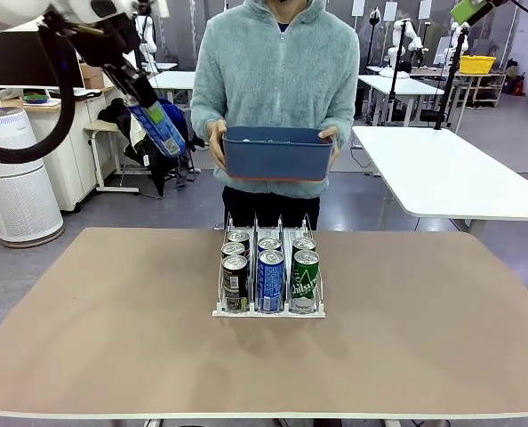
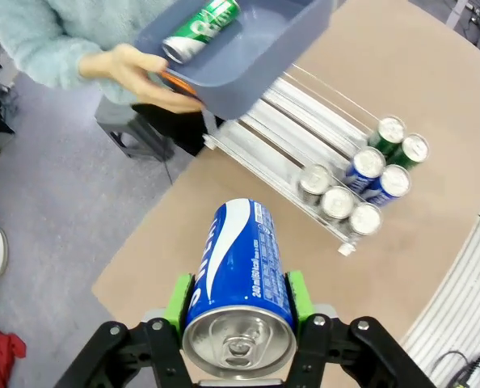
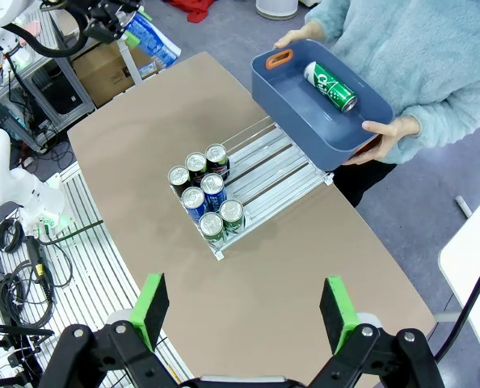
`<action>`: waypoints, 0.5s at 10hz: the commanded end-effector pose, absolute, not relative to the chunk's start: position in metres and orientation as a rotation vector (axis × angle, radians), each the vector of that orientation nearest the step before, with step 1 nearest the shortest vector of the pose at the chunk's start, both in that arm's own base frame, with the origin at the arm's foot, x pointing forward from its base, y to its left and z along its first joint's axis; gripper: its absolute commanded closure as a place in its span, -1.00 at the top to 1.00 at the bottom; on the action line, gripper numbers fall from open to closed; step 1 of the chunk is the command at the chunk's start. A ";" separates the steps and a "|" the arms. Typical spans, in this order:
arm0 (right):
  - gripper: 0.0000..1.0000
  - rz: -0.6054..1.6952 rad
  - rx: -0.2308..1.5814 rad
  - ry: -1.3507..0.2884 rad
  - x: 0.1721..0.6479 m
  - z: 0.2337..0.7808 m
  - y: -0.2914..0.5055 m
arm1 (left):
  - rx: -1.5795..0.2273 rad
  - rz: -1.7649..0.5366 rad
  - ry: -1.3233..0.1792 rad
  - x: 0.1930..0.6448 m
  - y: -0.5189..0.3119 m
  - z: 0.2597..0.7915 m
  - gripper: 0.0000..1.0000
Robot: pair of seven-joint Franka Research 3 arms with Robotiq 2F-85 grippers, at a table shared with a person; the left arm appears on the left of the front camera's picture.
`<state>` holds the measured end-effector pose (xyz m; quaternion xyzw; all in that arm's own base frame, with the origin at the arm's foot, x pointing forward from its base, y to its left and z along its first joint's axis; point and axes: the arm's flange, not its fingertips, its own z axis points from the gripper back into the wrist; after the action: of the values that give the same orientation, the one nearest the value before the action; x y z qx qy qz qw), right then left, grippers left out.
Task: Fill the beverage cans into the dispenser.
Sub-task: Place the picked Ionic drink in the line of the Automatic Can Dispenser with the same cans.
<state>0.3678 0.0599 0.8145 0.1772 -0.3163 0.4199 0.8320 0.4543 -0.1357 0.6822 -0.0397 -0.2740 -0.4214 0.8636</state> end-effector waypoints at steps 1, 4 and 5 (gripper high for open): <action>1.00 0.886 0.385 -0.666 0.366 0.814 0.061 | -0.090 -0.858 -0.457 0.416 -0.176 0.675 0.15; 1.00 0.886 0.385 -0.666 0.366 0.814 0.061 | -0.121 -0.959 -0.411 0.381 -0.223 0.654 0.15; 1.00 0.886 0.385 -0.666 0.366 0.814 0.061 | -0.134 -0.971 -0.411 0.374 -0.233 0.653 0.15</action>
<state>0.3678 0.0600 0.8145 0.1771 -0.3163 0.4200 0.8320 0.3779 -0.2369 0.6504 -0.0493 -0.1878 -0.4635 0.8646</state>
